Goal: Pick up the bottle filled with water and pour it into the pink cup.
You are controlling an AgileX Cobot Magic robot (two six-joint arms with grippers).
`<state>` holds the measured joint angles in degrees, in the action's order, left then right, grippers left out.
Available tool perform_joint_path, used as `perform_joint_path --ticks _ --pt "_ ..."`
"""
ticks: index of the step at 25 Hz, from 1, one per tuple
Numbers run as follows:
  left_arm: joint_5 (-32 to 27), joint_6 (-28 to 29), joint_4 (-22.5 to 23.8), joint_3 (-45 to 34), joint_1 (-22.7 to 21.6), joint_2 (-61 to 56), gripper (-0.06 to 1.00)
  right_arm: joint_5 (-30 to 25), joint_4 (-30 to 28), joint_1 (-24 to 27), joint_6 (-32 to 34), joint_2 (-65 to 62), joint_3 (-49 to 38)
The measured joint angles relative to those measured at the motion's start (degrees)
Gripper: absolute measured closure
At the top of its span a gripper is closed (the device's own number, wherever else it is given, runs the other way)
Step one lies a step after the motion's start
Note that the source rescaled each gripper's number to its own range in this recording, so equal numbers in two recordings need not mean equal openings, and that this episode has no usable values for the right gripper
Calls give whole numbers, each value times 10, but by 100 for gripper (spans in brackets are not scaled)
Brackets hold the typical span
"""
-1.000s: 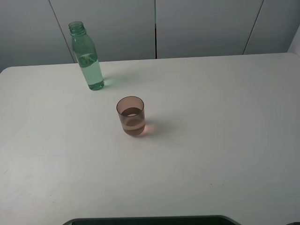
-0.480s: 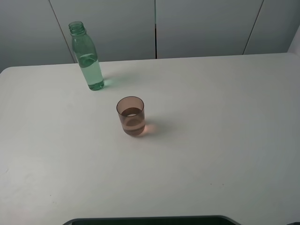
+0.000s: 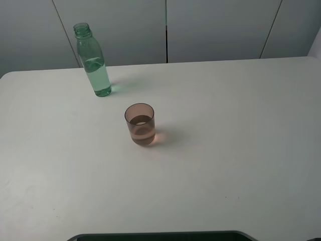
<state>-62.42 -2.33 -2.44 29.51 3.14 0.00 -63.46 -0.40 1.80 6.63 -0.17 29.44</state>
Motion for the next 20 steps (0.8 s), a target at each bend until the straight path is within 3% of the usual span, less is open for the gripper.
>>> perform_joint_path --ticks 20 --pt "0 4 0 0 0 0 2 0 0 0 0 0 0"
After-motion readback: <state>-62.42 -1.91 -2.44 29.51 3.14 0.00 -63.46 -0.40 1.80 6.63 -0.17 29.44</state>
